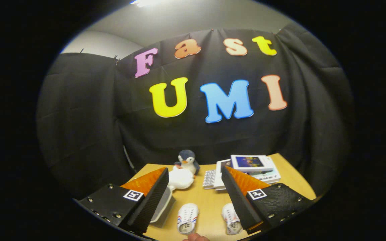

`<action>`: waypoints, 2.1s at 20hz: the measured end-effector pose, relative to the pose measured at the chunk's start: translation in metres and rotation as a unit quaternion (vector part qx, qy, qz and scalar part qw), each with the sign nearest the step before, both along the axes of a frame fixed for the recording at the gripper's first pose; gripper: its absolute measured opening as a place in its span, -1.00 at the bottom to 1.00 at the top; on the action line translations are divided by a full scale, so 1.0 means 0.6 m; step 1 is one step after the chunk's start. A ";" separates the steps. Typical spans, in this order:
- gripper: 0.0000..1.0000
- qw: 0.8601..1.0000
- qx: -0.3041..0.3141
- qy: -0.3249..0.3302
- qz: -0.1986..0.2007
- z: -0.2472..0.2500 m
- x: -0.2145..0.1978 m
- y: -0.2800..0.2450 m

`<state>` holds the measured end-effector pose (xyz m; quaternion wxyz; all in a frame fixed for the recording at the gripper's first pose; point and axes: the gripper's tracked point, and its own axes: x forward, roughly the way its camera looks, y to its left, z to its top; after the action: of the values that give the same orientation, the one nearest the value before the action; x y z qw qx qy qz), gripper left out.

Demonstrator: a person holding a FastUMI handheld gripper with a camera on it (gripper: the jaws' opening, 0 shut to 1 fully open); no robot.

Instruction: Open the storage box then place both shoes into the box .Put the left shoe in first, then the right shoe, with the right side of both shoes facing outward in a uniform manner.

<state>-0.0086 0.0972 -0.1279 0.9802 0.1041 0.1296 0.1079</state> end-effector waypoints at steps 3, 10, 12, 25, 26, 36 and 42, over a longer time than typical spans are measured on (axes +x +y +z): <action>0.96 0.995 0.055 0.062 0.057 -0.073 0.022 0.037; 0.94 0.950 0.176 0.198 0.163 -0.227 0.039 0.145; 0.94 0.939 0.192 0.230 0.172 -0.266 0.039 0.164; 0.94 0.844 0.322 0.364 0.224 -0.425 0.060 0.261; 0.94 0.839 0.329 0.369 0.226 -0.431 0.062 0.268; -0.14 0.820 0.379 0.366 0.221 -0.386 0.089 0.276; -0.44 0.824 0.376 0.337 0.257 -0.302 0.088 0.299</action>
<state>0.0441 0.2767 -0.3089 0.6974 0.4569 0.4234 0.3545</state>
